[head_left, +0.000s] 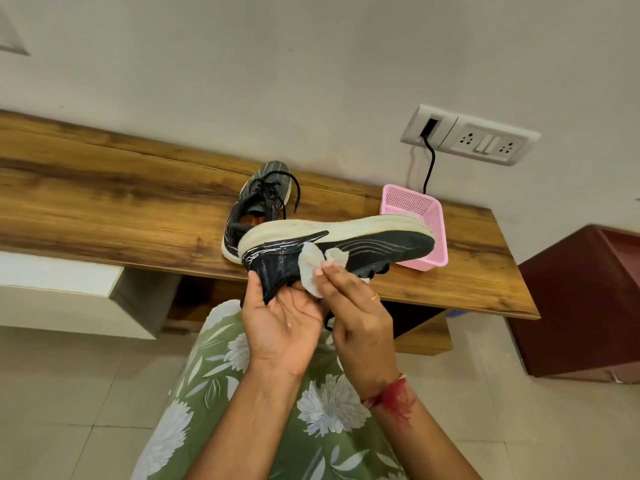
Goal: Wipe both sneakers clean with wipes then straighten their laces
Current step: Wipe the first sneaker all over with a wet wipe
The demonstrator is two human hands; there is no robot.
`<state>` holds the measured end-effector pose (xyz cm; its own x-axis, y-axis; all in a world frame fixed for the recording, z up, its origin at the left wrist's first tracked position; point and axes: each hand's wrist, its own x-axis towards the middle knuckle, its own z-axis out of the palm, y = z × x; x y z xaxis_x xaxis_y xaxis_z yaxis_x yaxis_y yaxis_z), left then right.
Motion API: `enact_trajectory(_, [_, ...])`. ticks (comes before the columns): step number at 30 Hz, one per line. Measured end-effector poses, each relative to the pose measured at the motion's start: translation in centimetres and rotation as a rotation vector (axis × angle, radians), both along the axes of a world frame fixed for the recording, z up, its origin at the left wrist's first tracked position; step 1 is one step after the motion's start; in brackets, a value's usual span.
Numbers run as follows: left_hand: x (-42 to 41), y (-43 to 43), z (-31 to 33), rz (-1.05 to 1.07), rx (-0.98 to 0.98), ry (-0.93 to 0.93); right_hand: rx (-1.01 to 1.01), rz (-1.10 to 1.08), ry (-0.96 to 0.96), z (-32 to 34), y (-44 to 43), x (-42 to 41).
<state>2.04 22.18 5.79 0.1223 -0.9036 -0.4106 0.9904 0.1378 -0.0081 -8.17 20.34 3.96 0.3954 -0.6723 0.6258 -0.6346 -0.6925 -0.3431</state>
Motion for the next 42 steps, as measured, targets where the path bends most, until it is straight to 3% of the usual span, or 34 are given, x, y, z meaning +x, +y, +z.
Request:
enact_trajectory(6, [-0.2,-0.1,0.5,-0.048,0.010,-0.045,0.006,-0.107,-0.022,0.1,-2.0,-1.1])
enact_trajectory(11, [0.2,-0.1,0.2,0.000,0.061,-0.035,-0.117,0.084,0.066,-0.1,-0.3,-0.2])
enact_trajectory(15, [-0.4,-0.1,0.5,-0.056,0.052,-0.067,0.026,-0.114,-0.018,-0.7,-1.6,-0.8])
enact_trajectory(20, [0.1,-0.1,-0.1,-0.022,0.041,-0.039,-0.026,0.133,0.085,0.4,-1.0,-1.3])
enact_trajectory(24, [0.0,-0.3,0.0,-0.032,0.022,-0.050,0.311,-0.295,-0.437,1.9,-4.2,-4.5])
enact_trajectory(27, [0.0,-0.4,0.0,-0.029,0.010,-0.030,0.352,-0.486,-0.579,2.6,-5.8,-6.0])
enact_trajectory(31, [-0.5,-0.4,0.0,-0.057,0.007,-0.048,0.413,-0.430,-0.397,1.7,-5.2,-5.0])
enact_trajectory(37, [-0.5,-0.3,-0.1,-0.080,0.021,-0.148,0.303,-0.146,-0.045,0.6,-2.0,-1.3])
enact_trajectory(39, [-0.2,-0.3,-0.1,-0.090,0.023,-0.168,0.277,-0.079,-0.027,0.9,-1.9,-1.1])
enact_trajectory(42, [-0.5,-0.3,0.1,-0.106,0.017,-0.218,0.261,-0.144,-0.095,1.4,-2.7,-1.1])
